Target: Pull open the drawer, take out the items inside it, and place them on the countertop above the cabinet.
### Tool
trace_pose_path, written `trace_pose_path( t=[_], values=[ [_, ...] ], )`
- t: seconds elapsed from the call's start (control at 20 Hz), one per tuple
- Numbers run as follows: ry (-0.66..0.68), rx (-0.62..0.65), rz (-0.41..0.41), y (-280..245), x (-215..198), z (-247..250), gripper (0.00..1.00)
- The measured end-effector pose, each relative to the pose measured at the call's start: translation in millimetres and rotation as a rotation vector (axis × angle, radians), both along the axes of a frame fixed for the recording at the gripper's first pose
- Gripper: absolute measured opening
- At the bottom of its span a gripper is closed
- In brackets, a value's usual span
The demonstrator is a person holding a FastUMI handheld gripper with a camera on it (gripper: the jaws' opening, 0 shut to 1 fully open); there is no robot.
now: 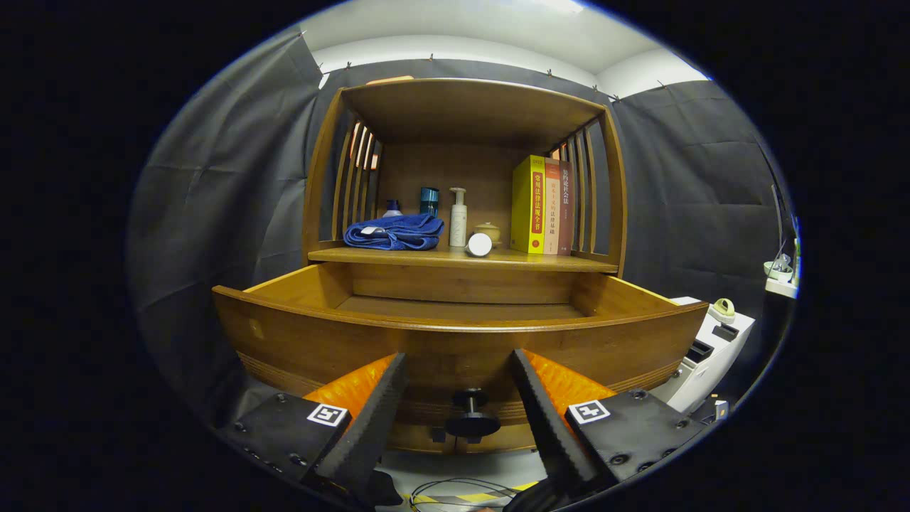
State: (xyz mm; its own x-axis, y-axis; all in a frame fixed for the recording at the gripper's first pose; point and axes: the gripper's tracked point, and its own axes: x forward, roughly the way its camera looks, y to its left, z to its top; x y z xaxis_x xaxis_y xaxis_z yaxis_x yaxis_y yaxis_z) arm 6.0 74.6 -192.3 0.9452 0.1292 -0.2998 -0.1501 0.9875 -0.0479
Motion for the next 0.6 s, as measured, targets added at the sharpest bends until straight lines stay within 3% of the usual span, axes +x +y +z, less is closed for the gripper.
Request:
trace_pose_path(
  t=[0.6],
  values=[
    [0.017, 0.0, -0.002, 2.7, 17.6, -4.8, 0.97]
  ],
)
